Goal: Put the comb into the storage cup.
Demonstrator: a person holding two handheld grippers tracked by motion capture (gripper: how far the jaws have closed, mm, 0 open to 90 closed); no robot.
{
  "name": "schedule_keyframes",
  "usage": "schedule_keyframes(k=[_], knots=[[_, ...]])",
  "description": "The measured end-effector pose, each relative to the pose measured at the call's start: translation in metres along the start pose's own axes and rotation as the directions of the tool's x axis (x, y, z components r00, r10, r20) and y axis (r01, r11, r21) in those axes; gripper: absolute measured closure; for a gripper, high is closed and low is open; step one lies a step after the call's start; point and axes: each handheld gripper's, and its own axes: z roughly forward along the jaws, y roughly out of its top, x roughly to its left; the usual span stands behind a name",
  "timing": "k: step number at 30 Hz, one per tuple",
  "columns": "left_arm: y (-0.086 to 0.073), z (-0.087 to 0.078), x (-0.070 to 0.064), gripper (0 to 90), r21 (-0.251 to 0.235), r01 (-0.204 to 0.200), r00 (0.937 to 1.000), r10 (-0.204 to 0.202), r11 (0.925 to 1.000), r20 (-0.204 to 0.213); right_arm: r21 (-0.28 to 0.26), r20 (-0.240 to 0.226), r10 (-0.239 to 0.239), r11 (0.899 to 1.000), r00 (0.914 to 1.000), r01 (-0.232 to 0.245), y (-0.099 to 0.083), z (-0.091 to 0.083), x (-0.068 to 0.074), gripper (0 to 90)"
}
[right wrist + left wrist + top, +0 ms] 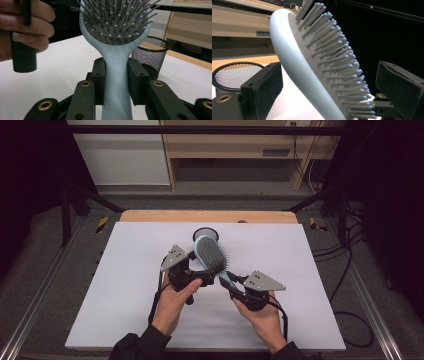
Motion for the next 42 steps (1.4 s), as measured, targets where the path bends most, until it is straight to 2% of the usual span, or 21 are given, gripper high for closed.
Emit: schedule_keyframes(k=[8,12,18,23,27,33,42], knots=[[0.0007,-0.0002,0.0035,8.1,0.007,0.026,0.9996,-0.026,0.9996,0.012,0.004,-0.007,-0.001,1.000,1.0000,0.001,-0.0006,0.0016,0.0011,69.7],[0.0003,0.0004,0.0029,9.8,0.018,0.033,0.9995,-0.033,0.9993,0.000,0.005,-0.010,-0.005,1.000,0.9999,0.005,-0.0006,0.0019,0.0025,69.6],[0.0003,0.0005,0.0017,19.1,0.025,0.055,0.9985,-0.055,0.9982,0.001,0.004,-0.010,-0.004,1.000,0.9999,0.004,-0.0009,0.0024,0.0028,69.6],[0.0012,0.0002,0.0018,25.0,0.021,0.094,0.9955,-0.094,0.9954,0.010,0.004,-0.008,-0.004,1.000,1.0000,0.004,-0.0009,0.0023,0.0025,69.6],[0.0014,-0.0006,0.0007,29.1,0.022,0.099,0.9950,-0.099,0.9949,0.013,0.008,-0.011,-0.010,1.000,0.9999,0.010,-0.0012,0.0029,0.0038,69.6],[0.0018,-0.0010,0.0017,34.6,0.018,0.110,0.9938,-0.110,0.9937,0.010,0.006,-0.010,-0.008,1.000,0.9999,0.008,-0.0010,0.0030,0.0039,69.6],[0.0013,-0.0009,0.0028,37.3,0.028,0.144,0.9896,-0.144,0.9892,0.005,0.012,-0.010,-0.007,1.000,0.9999,0.007,-0.0020,0.0039,0.0036,69.6]])
